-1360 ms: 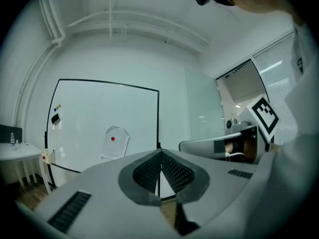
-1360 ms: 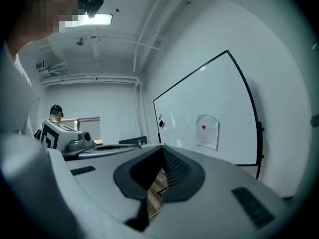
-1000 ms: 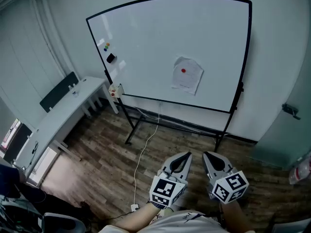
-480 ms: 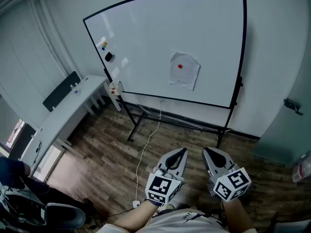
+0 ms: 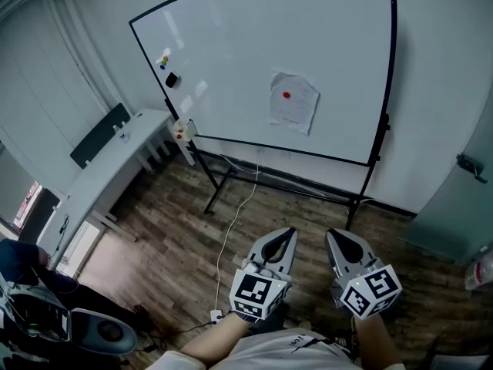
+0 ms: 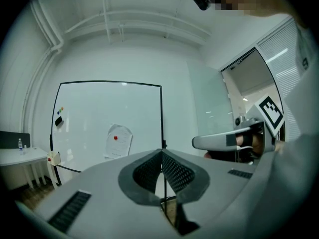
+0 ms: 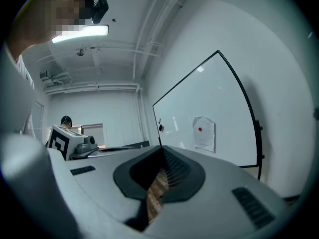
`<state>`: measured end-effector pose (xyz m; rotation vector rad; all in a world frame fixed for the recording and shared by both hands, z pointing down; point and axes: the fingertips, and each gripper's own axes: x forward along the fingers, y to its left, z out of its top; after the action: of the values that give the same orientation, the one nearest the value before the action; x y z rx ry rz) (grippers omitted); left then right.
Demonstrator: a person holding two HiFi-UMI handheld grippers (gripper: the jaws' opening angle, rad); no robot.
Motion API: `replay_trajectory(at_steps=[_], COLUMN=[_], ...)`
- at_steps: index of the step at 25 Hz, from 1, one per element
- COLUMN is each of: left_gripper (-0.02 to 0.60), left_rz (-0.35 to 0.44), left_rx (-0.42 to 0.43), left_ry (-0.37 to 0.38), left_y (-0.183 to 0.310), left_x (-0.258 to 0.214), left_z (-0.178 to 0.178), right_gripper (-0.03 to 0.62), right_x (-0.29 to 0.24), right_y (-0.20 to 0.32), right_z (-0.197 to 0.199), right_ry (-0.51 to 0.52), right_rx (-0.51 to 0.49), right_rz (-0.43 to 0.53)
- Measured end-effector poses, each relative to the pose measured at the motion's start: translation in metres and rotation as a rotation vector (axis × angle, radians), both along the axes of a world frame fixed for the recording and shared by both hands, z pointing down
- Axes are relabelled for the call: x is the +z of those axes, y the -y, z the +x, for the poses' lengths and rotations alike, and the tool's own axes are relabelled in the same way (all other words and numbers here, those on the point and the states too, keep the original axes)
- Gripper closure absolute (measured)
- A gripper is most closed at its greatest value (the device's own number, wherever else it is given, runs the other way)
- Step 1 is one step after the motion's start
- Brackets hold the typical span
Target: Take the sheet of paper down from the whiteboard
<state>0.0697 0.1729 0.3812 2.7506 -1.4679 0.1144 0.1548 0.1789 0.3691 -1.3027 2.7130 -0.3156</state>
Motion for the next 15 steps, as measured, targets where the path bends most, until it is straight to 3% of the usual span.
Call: replay_trajectory(at_steps=[6,15], left_gripper=[0.568,0.568], left_rz=[0.0,0.018], left_rx=[0.015,0.056], left_ry=[-0.022,-0.05], left_y=[0.043,0.148], left_x=[0.01,0.005], left_z=[-0.009,-0.046], right_gripper=[0.58,0.58], right_x=[0.009,0.005], right_y=[0.039,0.137], right_z=[-0.011,-0.053], right_ry=[-0.018,-0.054], right_rx=[0.021,0.07], right_rz=[-0.014,-0.027])
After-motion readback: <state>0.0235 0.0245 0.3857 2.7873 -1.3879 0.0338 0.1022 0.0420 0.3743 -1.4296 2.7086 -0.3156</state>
